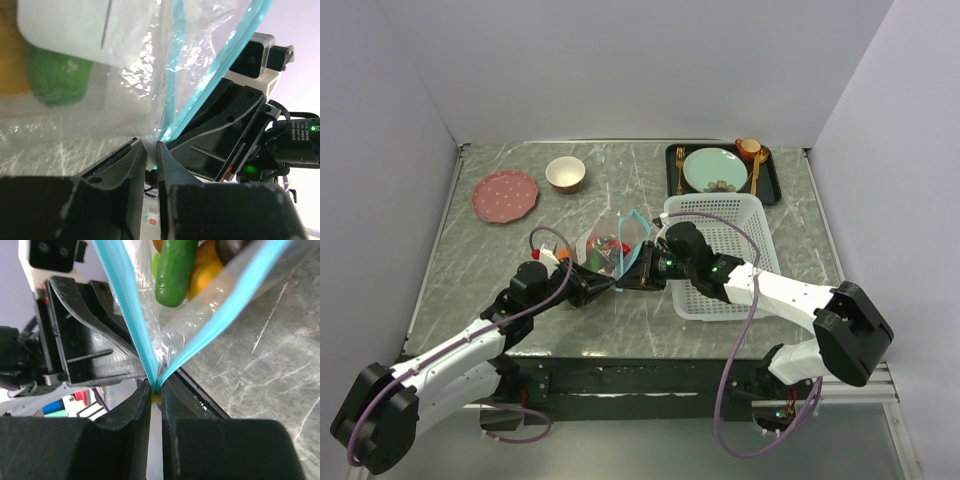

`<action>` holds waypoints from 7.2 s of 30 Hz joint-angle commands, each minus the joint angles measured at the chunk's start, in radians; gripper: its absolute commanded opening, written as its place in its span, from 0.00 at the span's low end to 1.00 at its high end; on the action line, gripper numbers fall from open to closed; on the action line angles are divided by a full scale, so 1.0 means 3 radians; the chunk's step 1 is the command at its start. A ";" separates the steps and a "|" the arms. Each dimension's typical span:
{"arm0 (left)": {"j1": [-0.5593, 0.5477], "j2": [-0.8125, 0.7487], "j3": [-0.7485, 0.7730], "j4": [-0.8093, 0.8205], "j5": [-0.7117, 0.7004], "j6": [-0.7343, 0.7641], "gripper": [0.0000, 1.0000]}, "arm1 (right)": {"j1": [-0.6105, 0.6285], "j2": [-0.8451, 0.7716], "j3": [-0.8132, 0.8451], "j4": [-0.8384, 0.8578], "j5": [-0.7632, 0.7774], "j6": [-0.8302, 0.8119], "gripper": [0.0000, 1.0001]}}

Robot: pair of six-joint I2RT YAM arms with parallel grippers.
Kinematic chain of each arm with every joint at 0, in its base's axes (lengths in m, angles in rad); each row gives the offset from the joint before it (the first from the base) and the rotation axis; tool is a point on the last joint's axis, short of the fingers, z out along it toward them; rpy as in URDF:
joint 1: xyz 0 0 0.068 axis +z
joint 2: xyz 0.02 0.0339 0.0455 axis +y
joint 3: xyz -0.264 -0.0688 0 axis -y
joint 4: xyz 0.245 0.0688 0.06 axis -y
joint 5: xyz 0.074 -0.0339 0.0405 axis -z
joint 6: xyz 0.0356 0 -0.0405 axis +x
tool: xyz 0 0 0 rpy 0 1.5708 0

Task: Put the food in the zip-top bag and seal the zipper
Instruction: Zip the zipper food storage bag at the center of the board.

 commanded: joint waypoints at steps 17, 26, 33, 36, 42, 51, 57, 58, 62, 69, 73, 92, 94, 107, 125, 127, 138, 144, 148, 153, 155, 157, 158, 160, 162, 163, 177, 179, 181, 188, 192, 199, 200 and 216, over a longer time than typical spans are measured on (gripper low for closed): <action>0.0015 0.0018 -0.0069 0.0346 0.0108 -0.0094 0.11 | 0.0026 -0.0067 0.0028 0.0152 0.0044 0.0072 0.06; 0.0015 -0.0048 -0.0007 0.0234 0.0031 -0.0027 0.01 | 0.0031 -0.0067 0.0003 0.0019 0.0095 0.0031 0.08; 0.0025 -0.0247 -0.0069 0.0172 -0.0081 -0.0027 0.01 | 0.0031 -0.0077 0.0018 -0.0073 0.0151 -0.0005 0.17; 0.0020 -0.0273 -0.0069 0.0126 -0.0081 -0.0012 0.01 | 0.0026 -0.0067 0.0074 -0.0104 0.0167 -0.0030 0.22; 0.0020 -0.0314 -0.0115 0.0085 -0.0076 -0.0022 0.01 | 0.0026 -0.0057 0.0156 -0.0099 0.0187 -0.0020 0.41; 0.0025 -0.0329 -0.0130 0.0065 -0.0086 -0.0017 0.01 | 0.0006 -0.0057 0.0151 -0.0017 0.0105 0.0016 0.03; 0.0025 -0.0339 -0.0104 0.0004 -0.0086 0.0003 0.01 | -0.0025 -0.0098 0.0110 0.0075 0.0085 0.0062 0.00; 0.0025 -0.0344 -0.0099 -0.0047 -0.0086 0.0018 0.01 | -0.0035 -0.0113 0.0105 0.0085 0.0085 0.0077 0.00; 0.0025 -0.0385 -0.0094 -0.0186 -0.0056 0.0065 0.01 | -0.0091 -0.0118 0.0110 0.0151 0.0095 0.0108 0.00; 0.0035 -0.0513 -0.0135 -0.0334 -0.0051 0.0080 0.01 | -0.0184 -0.0062 0.0192 0.0187 0.0070 0.0092 0.00; 0.0050 -0.0513 -0.0135 -0.0380 -0.0010 0.0116 0.01 | -0.0209 -0.0037 0.0218 0.0238 0.0029 0.0097 0.01; 0.0055 -0.0595 -0.0314 -0.0324 0.0103 0.0060 0.01 | -0.0409 0.0107 0.0223 0.0448 -0.0207 0.0164 0.01; 0.0055 -0.0600 -0.0345 -0.0217 0.0083 0.0034 0.01 | -0.0409 0.0091 0.0208 0.0458 -0.0222 0.0179 0.01; 0.0056 -0.0426 -0.0370 0.0612 0.0016 -0.0176 0.38 | -0.0281 -0.0026 -0.0166 0.0601 -0.0120 0.0466 0.01; 0.0055 -0.0125 -0.0417 0.1103 -0.0091 -0.0314 0.61 | -0.0173 -0.0042 -0.0258 0.0821 -0.0140 0.0680 0.01; 0.0055 -0.0058 -0.0381 0.1133 -0.0071 -0.0293 0.60 | -0.0158 -0.0032 -0.0258 0.0831 -0.0150 0.0691 0.01; 0.0061 0.0100 -0.0370 0.1246 -0.0097 -0.0324 0.43 | -0.0122 0.0040 -0.0248 0.0796 -0.0191 0.0655 0.02; 0.0055 0.0156 -0.0284 0.1190 -0.0086 -0.0268 0.32 | -0.0097 0.0112 -0.0222 0.0755 -0.0202 0.0640 0.02; 0.0061 0.0203 -0.0263 0.1241 -0.0081 -0.0273 0.23 | -0.0081 0.0153 -0.0171 0.0694 -0.0212 0.0599 0.02; 0.0061 0.0208 -0.0232 0.1174 -0.0046 -0.0247 0.04 | -0.0081 0.0168 -0.0161 0.0663 -0.0201 0.0588 0.02; 0.0066 0.0193 -0.0232 0.1118 -0.0040 -0.0252 0.01 | -0.0076 0.0183 -0.0145 0.0653 -0.0191 0.0588 0.02; 0.0066 0.0152 -0.0248 0.1047 -0.0035 -0.0247 0.01 | -0.0081 0.0188 -0.0125 0.0637 -0.0171 0.0583 0.02; 0.0066 0.0136 -0.0253 0.1021 -0.0035 -0.0247 0.01 | -0.0081 0.0193 -0.0120 0.0642 -0.0166 0.0593 0.02; 0.0066 0.0106 -0.0273 0.0975 -0.0020 -0.0222 0.01 | -0.0081 0.0209 -0.0094 0.0642 -0.0161 0.0593 0.02; 0.0066 0.0065 -0.0294 0.0980 -0.0015 -0.0211 0.01 | -0.0091 0.0229 -0.0033 0.0602 -0.0140 0.0583 0.02; 0.0066 0.0055 -0.0299 0.0950 0.0000 -0.0191 0.01 | -0.0097 0.0245 -0.0013 0.0591 -0.0145 0.0563 0.02; 0.0071 0.0095 -0.0319 0.0816 0.0195 -0.0109 0.01 | -0.0189 0.0132 0.0018 0.0581 0.0039 0.0558 0.02; 0.0071 0.0131 -0.0309 0.0862 0.0230 -0.0114 0.01 | -0.0199 0.0107 -0.0007 0.0581 0.0085 0.0558 0.03; 0.0071 0.0177 -0.0304 0.0903 0.0271 -0.0109 0.01 | -0.0204 0.0076 -0.0048 0.0606 0.0100 0.0558 0.03; 0.0076 0.0147 -0.0324 0.0883 0.0323 -0.0109 0.01 | -0.0230 0.0076 -0.0069 0.0683 0.0136 0.0568 0.03; 0.0076 0.0116 -0.0340 0.0857 0.0343 -0.0104 0.01 | -0.0235 0.0076 -0.0043 0.0658 0.0202 0.0553 0.03; 0.0076 0.0075 -0.0355 0.0837 0.0348 -0.0099 0.01 | -0.0250 0.0004 -0.0063 0.0571 0.0340 0.0547 0.02; 0.0076 0.0070 -0.0355 0.0842 0.0348 -0.0099 0.01 | -0.0255 -0.0006 -0.0074 0.0576 0.0341 0.0552 0.02; 0.0076 -0.0043 -0.0421 0.0689 0.0456 -0.0073 0.01 | -0.0291 -0.0036 -0.0069 0.0566 0.0381 0.0542 0.02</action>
